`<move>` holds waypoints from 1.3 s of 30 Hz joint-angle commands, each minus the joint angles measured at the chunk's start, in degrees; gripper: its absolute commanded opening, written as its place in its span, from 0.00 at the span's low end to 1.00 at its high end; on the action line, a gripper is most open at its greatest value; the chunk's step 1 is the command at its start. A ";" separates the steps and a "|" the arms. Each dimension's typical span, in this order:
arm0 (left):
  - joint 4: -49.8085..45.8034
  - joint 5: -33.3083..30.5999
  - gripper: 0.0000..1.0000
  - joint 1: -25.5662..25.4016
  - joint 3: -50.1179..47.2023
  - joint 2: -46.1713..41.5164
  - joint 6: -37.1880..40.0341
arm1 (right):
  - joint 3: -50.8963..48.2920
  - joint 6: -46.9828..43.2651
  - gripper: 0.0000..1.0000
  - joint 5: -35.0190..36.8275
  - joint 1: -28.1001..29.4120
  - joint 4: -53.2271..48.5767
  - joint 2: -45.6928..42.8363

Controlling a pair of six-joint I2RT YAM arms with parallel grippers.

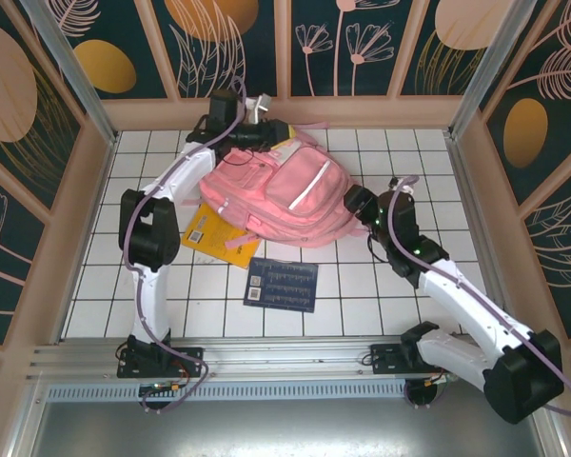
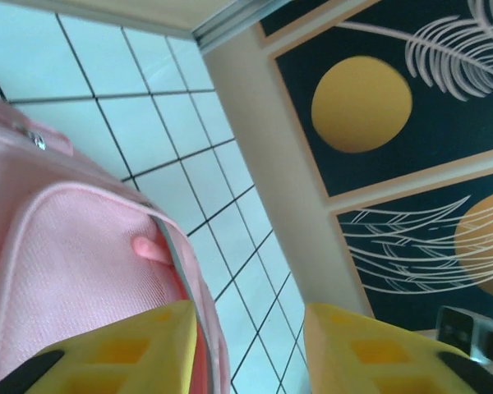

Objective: Pack the student bag
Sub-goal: Close the student bag at the top-center of the table, then rotate the book at the bottom-center of the table.

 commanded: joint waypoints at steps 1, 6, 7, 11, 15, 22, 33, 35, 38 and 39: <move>-5.49 -5.99 0.45 -0.38 -1.15 -5.42 5.51 | 0.18 -7.40 0.78 -2.58 2.88 -3.14 -1.89; -9.93 -20.11 0.47 -0.38 -12.80 -18.88 7.56 | 0.53 -16.64 0.76 -14.19 8.14 -4.47 3.03; -9.81 -21.82 0.47 -0.45 -16.40 -21.89 7.45 | 0.53 -18.36 0.74 -17.28 8.62 -4.60 4.43; -9.36 -28.66 0.48 -0.30 -29.03 -33.27 7.05 | 4.59 -25.41 0.73 -22.26 13.06 -8.75 12.61; -8.37 -30.69 0.48 -0.04 -38.47 -41.14 6.48 | 12.63 -31.98 0.79 -14.03 21.01 -16.21 25.10; -9.60 -29.21 0.49 0.12 -45.66 -47.24 7.56 | 23.18 -36.88 0.83 -10.11 26.18 -20.41 42.77; -9.37 -26.56 0.49 0.22 -50.89 -50.27 7.70 | 26.69 -34.89 0.81 -2.58 25.06 -23.66 53.58; -10.75 -28.03 0.49 0.19 -50.36 -49.73 7.70 | 24.50 -32.44 0.78 -3.95 23.54 -23.15 52.67; -12.47 -29.04 0.48 0.22 -49.55 -48.79 7.16 | 19.52 -27.69 0.71 -9.83 20.02 -20.54 47.98; -12.49 -29.11 0.49 0.18 -49.71 -48.89 6.70 | 17.37 -25.83 0.70 -11.09 18.60 -19.57 46.05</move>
